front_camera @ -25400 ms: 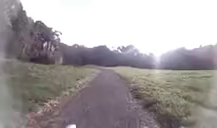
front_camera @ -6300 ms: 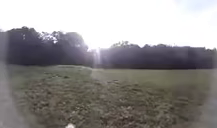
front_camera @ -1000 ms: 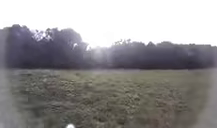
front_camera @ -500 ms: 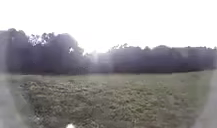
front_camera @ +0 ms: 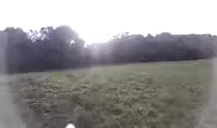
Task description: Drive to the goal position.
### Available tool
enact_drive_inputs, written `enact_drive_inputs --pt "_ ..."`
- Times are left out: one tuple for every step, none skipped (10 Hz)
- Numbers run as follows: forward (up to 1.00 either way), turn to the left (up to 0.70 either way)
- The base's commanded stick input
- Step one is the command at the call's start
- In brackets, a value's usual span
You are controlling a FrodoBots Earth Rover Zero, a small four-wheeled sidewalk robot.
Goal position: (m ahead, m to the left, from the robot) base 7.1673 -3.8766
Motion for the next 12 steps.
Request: enact_drive_inputs --pt "0.70 -0.32" --pt "0.70 -0.31" --pt "0.70 -0.32" --pt "0.70 -0.30" --pt "0.70 -0.13" --pt "0.70 -0.04" --pt "0.70 0.00" --pt "0.70 0.00" --pt "0.70 0.00" --pt "0.70 0.00" --pt "0.70 0.00" --pt "0.70 0.00"
